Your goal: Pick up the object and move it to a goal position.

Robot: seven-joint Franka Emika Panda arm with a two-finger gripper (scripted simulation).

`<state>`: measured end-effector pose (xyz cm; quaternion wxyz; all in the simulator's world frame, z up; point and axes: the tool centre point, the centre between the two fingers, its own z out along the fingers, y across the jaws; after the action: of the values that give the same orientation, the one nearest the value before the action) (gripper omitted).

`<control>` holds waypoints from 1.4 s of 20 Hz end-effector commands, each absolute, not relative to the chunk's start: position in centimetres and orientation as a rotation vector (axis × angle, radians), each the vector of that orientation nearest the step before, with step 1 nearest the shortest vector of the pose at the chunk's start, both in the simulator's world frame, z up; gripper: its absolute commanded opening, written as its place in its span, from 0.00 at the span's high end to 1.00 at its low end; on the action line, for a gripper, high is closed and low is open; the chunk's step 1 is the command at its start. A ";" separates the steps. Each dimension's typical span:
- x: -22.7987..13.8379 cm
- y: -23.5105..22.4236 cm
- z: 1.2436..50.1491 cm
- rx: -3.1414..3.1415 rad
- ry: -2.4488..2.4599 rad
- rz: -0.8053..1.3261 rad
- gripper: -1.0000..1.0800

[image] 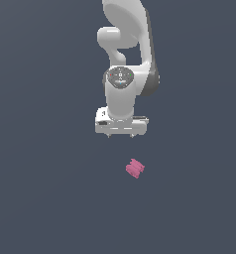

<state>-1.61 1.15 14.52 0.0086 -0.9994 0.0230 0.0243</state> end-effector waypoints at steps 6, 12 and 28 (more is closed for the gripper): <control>-1.9 2.4 14.1 -3.117 0.027 0.097 0.04; -2.3 3.5 13.8 -3.110 -0.030 0.118 0.04; 0.5 4.2 12.9 -3.110 0.220 0.095 0.04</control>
<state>0.04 4.04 13.09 0.0117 -0.9978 0.0572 0.0317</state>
